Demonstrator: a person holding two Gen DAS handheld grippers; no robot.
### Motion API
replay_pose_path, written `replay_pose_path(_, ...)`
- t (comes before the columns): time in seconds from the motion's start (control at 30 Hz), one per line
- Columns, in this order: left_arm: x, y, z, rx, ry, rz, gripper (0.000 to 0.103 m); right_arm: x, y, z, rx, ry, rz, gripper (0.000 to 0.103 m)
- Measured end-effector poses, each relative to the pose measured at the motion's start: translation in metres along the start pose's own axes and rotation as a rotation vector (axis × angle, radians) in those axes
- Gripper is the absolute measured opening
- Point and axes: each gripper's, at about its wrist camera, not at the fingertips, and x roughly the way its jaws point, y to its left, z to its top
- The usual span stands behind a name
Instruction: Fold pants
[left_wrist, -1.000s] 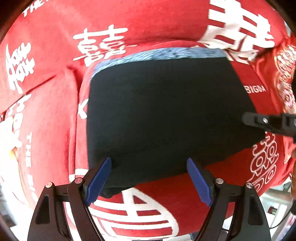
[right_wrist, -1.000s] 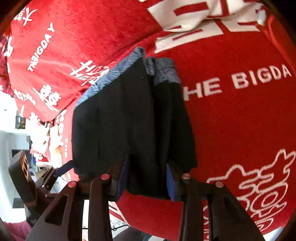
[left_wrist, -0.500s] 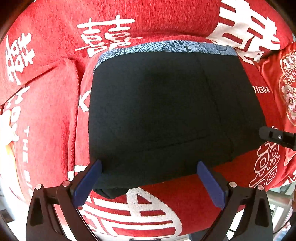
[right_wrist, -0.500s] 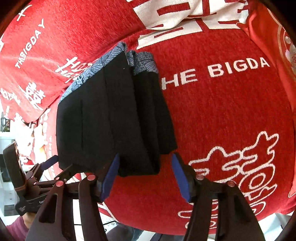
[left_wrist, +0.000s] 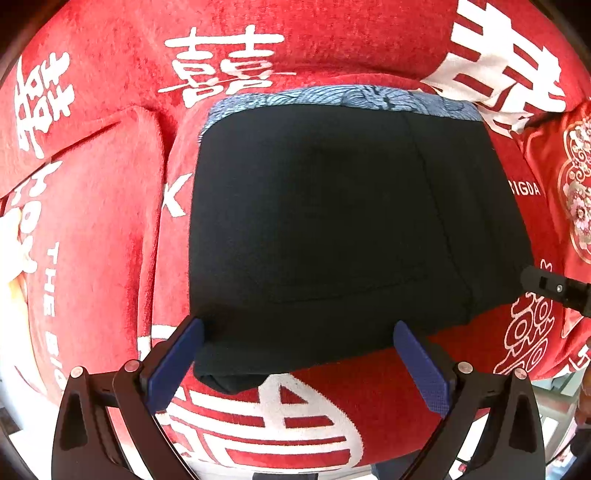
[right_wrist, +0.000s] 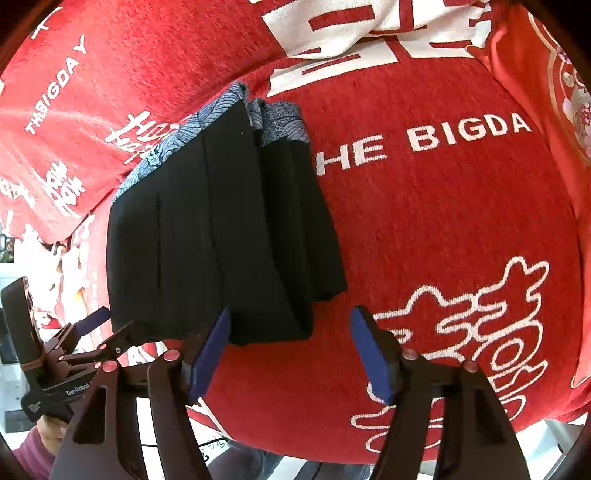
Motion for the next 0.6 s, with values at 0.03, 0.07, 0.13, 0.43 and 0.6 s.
replay_pose_path(0.03,0.000,0.002,0.001,-0.007,0.004,-0.002,0.103,0.000,0.000,0.000,0.001,0.001,0.000,0.073)
replay_pose_path(0.07,0.000,0.004,0.002,-0.015,0.006,-0.004,0.103,0.000,-0.001,0.000,0.002,0.001,0.000,0.073)
replay_pose_path(0.13,-0.001,0.008,0.004,-0.027,0.008,-0.005,0.103,-0.002,-0.001,0.000,0.002,-0.009,0.000,0.073)
replay_pose_path(0.43,-0.007,0.025,0.016,-0.058,-0.012,-0.037,0.103,-0.011,-0.005,0.007,0.019,-0.055,0.036,0.074)
replay_pose_path(0.6,-0.007,0.050,0.028,-0.122,-0.025,-0.073,0.103,-0.012,-0.008,0.011,0.010,-0.059,0.073,0.079)
